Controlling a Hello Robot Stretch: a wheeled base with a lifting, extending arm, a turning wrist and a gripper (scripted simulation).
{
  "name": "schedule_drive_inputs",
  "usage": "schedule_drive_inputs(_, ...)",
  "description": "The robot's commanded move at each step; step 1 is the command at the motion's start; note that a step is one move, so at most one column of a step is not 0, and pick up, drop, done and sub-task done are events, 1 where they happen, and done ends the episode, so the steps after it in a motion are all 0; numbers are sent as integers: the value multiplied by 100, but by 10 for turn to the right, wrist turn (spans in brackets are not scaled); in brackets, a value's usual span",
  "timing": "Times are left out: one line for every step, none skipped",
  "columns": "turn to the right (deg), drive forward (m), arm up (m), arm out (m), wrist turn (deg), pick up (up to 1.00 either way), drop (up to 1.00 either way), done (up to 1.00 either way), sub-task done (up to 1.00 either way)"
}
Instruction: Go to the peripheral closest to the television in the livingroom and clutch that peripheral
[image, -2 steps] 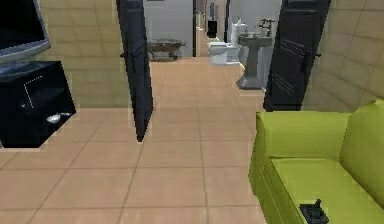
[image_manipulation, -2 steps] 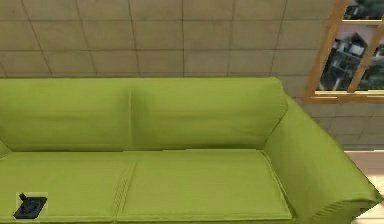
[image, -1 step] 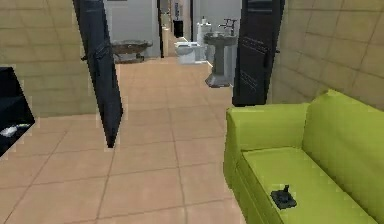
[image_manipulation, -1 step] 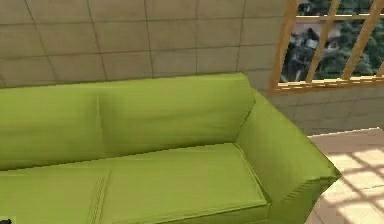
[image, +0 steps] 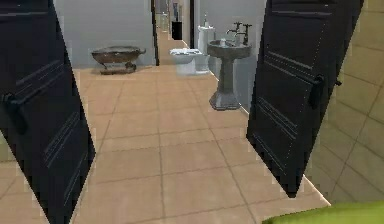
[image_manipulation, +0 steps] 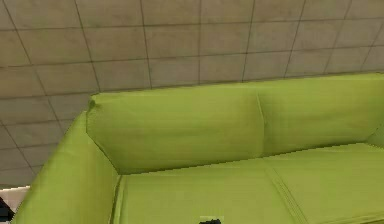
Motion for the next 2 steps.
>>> schedule_drive_inputs(120, 0, 0, 0, 0, 0, 0, 0, 0)
schedule_drive_inputs(0, 5, 0, 0, 0, 0, 0, 0, 0)
